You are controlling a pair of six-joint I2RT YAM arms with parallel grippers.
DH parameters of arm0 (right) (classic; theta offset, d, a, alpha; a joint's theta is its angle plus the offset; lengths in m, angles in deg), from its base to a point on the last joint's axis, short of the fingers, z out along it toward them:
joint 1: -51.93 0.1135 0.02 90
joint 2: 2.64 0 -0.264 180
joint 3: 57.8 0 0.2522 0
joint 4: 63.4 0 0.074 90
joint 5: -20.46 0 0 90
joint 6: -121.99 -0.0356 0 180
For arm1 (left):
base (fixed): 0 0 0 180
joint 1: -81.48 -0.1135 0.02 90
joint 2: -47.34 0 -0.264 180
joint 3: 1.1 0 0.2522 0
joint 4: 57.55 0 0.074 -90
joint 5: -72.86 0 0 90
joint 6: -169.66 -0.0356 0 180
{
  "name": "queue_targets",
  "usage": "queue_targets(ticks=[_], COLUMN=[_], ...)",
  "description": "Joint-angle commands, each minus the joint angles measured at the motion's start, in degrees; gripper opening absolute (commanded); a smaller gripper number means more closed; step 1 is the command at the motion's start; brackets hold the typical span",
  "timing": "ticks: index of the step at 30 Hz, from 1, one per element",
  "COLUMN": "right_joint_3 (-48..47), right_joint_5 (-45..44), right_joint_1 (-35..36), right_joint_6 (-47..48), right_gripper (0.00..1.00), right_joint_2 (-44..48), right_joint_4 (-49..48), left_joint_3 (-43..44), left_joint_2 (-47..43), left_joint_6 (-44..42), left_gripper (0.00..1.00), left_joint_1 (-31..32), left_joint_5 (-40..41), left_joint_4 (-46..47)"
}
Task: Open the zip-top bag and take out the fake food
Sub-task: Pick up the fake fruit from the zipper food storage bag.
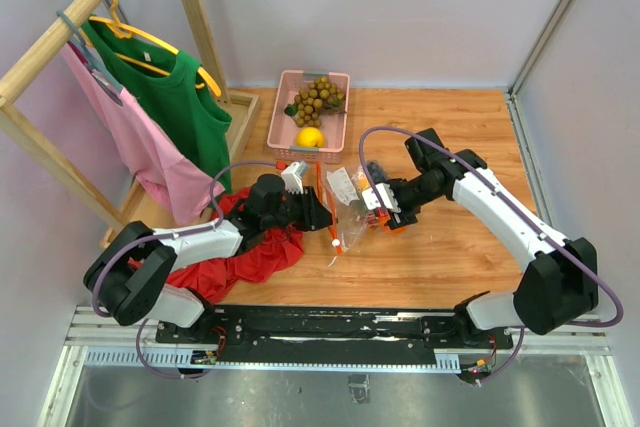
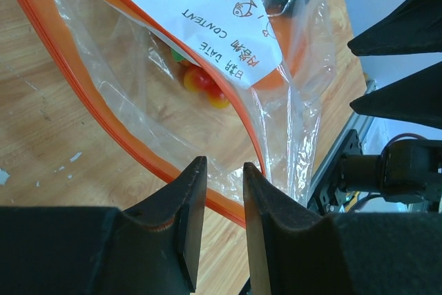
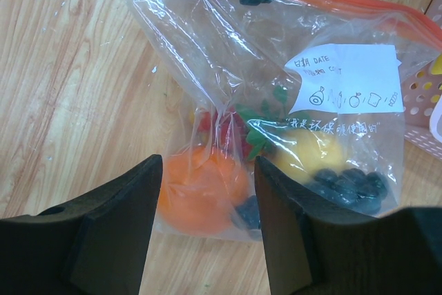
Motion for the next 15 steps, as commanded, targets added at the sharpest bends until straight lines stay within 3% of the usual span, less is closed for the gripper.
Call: queue_targets(ticks=[1, 15], right_joint_3=[-0.12, 0.38], right_joint_5=[2.60, 3.47], right_joint_1=[0.34, 0.29], right_joint_6=[-1.27, -4.05], right_gripper=[0.57, 0.58], right_joint_2=[0.89, 2.43], right_joint_4=[0.02, 0.43], left_joint_3=[1.41, 2.96], left_joint_2=[-1.67, -1.26], left_joint_6=[-2.10, -3.98], left_gripper=[0.32, 0.32], left_joint_1=[0.31, 0.31], left_joint_5=[0.34, 0.34], left_joint_4=[0.47, -1.09])
